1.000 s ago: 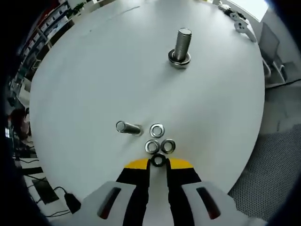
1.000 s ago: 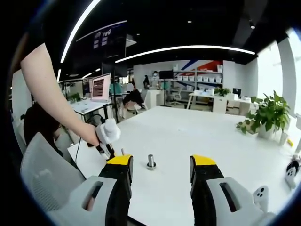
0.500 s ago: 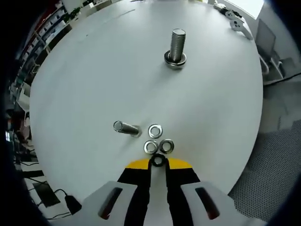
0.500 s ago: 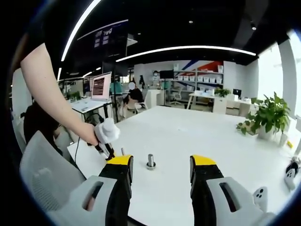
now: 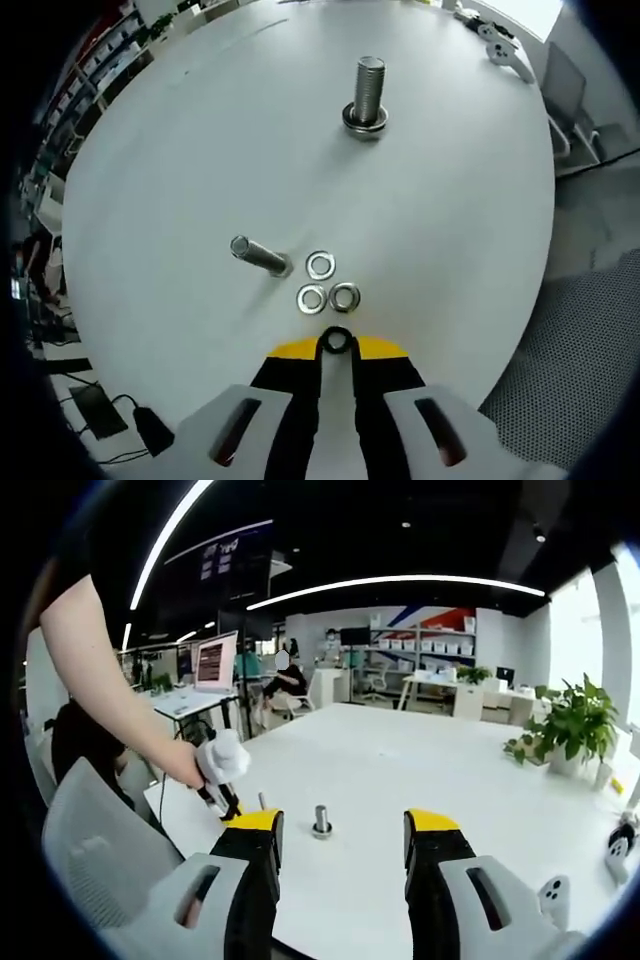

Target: Place the washer onto the threaded stud by aligning its center hole with the stud, sliding it down to the base, and recovering from edge contact or off-axis alignment until the washer reaches the visible bottom stop.

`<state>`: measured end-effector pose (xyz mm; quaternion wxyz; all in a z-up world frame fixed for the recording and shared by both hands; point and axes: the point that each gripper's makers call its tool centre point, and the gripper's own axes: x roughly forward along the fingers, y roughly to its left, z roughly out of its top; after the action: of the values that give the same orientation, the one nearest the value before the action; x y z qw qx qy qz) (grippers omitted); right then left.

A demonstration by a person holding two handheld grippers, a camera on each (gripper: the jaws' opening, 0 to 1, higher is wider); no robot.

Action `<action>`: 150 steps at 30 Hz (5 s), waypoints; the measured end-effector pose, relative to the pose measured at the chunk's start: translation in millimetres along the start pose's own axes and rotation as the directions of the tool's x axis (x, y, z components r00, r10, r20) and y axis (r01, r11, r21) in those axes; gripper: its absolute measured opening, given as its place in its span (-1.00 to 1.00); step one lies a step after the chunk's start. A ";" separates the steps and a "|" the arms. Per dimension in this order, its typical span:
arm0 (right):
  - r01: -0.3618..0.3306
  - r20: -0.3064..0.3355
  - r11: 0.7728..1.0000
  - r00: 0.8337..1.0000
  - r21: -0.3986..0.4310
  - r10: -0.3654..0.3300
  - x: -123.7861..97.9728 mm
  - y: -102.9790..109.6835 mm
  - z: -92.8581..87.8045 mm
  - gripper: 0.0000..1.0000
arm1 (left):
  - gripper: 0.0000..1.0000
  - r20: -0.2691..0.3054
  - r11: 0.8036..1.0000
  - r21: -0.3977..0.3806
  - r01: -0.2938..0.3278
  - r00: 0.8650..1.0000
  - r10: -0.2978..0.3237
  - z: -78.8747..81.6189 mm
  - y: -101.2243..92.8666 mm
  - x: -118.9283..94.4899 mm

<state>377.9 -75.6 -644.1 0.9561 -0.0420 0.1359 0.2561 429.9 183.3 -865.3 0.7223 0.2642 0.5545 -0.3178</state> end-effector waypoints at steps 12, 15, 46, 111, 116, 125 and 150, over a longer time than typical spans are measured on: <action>-0.010 0.000 1.000 1.000 0.000 0.010 0.0 1.8 0.3 0.00 | -0.82 0.129 0.997 0.021 -0.074 0.989 0.071 19.1 13.0 -29.4; -0.009 0.000 1.000 1.000 0.001 0.009 -0.1 1.5 0.3 0.00 | -0.82 0.147 0.996 0.022 -0.087 0.986 0.083 25.5 18.1 -37.1; -0.012 -0.004 1.000 1.000 -0.018 0.012 -0.2 2.5 -0.2 -0.01 | -0.82 0.120 0.981 0.151 -0.118 0.988 0.101 66.8 34.8 -49.7; -0.004 -0.019 0.999 1.000 -0.035 0.004 0.4 1.0 -2.9 -0.01 | -0.75 0.032 0.995 0.080 -0.063 0.998 0.061 35.1 28.4 -26.8; -0.005 -0.022 0.999 1.000 -0.036 0.004 0.7 1.1 -3.4 -0.02 | -0.76 0.056 0.997 -0.058 -0.050 0.997 0.053 30.7 25.8 -19.5; -0.003 -0.025 0.999 1.000 -0.037 0.002 0.9 0.6 -4.0 -0.02 | -0.75 0.058 0.994 -0.098 -0.039 0.997 0.045 27.3 20.5 -8.3; 0.003 -0.032 0.999 0.999 -0.047 -0.004 0.7 -0.8 -5.5 -0.03 | -0.78 0.066 0.985 -0.168 -0.047 0.996 0.059 29.3 20.8 5.7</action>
<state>377.6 -76.8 -649.6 0.9530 -0.0687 0.1451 0.2569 465.1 174.5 -862.9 0.7691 0.2064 0.5460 -0.2603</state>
